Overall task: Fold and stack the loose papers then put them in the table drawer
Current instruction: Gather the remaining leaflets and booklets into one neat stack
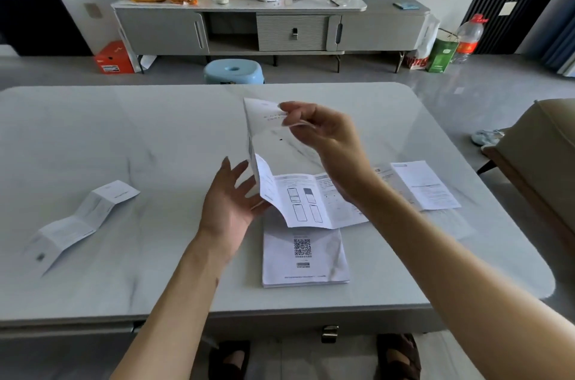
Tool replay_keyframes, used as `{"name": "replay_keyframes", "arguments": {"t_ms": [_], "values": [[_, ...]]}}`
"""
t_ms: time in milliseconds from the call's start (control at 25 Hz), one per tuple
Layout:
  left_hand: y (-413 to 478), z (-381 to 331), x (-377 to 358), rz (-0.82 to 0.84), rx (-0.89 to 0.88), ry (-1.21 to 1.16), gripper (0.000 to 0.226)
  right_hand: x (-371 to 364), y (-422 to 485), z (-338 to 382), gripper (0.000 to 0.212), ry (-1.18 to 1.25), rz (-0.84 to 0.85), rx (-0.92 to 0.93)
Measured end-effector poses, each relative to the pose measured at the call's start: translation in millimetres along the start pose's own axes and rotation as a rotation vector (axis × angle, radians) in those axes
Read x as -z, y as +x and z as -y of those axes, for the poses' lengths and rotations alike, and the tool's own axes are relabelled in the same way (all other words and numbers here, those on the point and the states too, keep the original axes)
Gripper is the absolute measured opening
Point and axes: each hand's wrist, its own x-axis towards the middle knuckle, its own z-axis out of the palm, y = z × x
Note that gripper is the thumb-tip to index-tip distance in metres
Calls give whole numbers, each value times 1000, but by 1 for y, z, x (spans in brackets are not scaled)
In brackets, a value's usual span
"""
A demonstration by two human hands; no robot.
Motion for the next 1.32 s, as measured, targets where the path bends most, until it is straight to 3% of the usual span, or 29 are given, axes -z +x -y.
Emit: {"name": "replay_keyframes", "arguments": {"t_ms": [120, 240, 360, 440, 520, 600, 720, 800, 920, 1080, 1160, 1320], "values": [[-6, -12, 19, -92, -52, 62, 79, -10, -20, -33, 28, -80, 23, -55], [-14, -14, 32, -26, -242, 372, 100, -26, -20, -48, 28, -98, 28, -73], [-19, -12, 34, 57, -415, 738, 90, -47, -14, -48, 39, -25, 127, -73], [-18, -16, 36, -149, -496, 797, 72, -56, -13, -46, 59, 13, 218, -61], [-15, -20, 40, -372, -491, 645, 35, -53, -19, -47, 69, 35, 224, -119], [-12, -21, 43, -534, -394, 468, 14, -34, -34, -52, 59, -101, 15, -203], [-12, -22, 43, -631, -294, 248, 12, 18, -66, -63, 30, -439, -478, -400], [-11, -23, 43, -668, -264, 131, 9, 53, -89, -66, 27, -444, -635, -635], [-15, -23, 41, -693, -228, 69, 16, 77, -113, -68, 44, -229, -721, -801], [-16, -20, 41, -680, -213, 37, 27, 67, -117, -60, 7, 207, -904, -743], [-14, -18, 41, -685, -188, 38, 23, 62, -114, -57, 13, 413, -1008, -695], [-10, -17, 46, -697, -152, 21, 26, 67, -93, -62, 7, 645, -1116, -617]]}}
